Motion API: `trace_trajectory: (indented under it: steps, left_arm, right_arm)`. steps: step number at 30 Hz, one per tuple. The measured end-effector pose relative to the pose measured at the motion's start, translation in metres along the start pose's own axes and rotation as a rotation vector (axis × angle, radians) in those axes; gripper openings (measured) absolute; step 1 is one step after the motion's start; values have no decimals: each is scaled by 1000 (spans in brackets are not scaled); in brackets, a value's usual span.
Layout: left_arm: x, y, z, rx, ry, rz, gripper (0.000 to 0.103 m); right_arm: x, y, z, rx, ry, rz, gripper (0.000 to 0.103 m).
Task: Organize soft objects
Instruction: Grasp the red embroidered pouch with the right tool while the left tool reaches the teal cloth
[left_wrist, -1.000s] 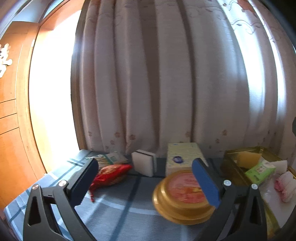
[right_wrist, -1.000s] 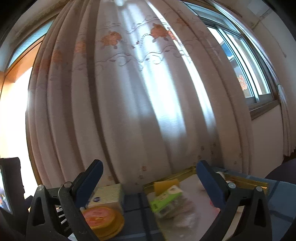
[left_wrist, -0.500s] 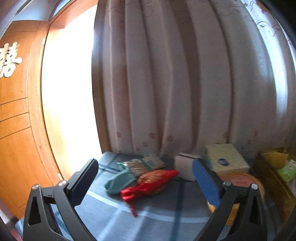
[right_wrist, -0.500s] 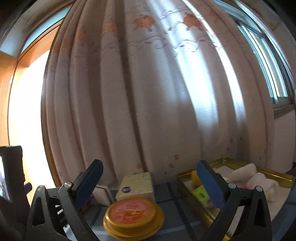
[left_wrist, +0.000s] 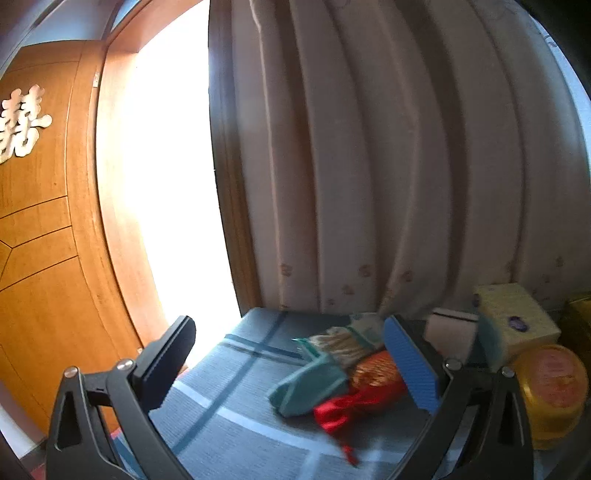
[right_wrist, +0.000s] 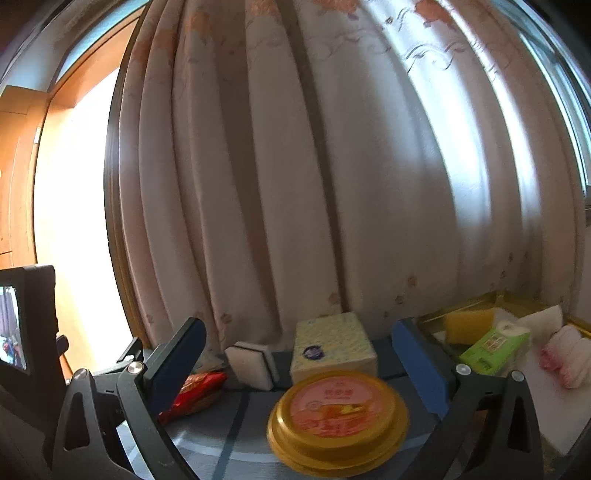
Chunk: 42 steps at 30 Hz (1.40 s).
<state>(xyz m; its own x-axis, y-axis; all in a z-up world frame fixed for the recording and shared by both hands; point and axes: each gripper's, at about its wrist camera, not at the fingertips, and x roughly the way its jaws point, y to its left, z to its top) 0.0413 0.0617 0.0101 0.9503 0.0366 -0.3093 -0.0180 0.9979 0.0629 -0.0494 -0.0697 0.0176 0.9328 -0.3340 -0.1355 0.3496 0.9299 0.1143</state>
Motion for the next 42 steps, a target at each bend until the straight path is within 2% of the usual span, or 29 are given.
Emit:
trace_trajectory:
  steps: [5,8,15,18,21,25,27,31,34,36,38,40,41,42]
  left_arm:
    - [18,13,2,-19,18,12,102]
    - [29,23,4,-29,27,47,102]
    - [45,69,3,-216,121,141,102]
    - [50,79,2,-253,148,175,102]
    - [55,90,0,-290,173,199,102]
    - [63,104,-6,-370,213,182,102]
    - [65,109,-9,-400,230,176,102]
    - [67,107,-10,-377,253,164,102]
    - [68,101,-9,-344,255,159,102]
    - [67,100,-9,-336,254,156,102]
    - [66,99,-9,-326,254,152,102]
    - [68,97,-8,-312,258,148,102]
    - [68,95,-8,-303,260,144,102]
    - [68,93,-8,-292,262,136,102]
  right_arm:
    - [10,15,-3,-24,49,27,102]
    - [17,22,-5,-43,88,42,102]
    - [39,45,-11,-81,197,109,102]
    - [55,62,-15,-85,267,148,102]
    - [83,83,-25,-97,414,194,102]
    - [112,93,-34,-58,514,180,102]
    - [122,97,-35,-51,535,149,102]
    - [144,110,-41,-72,593,101,101]
    - [161,113,-52,-61,687,106,90]
    - [170,112,-58,-27,741,127,74]
    - [173,115,-59,-29,742,143,70]
    - [173,118,-60,-40,748,176,56]
    - [173,120,-60,-42,750,196,41]
    - [171,121,-59,-49,744,210,35]
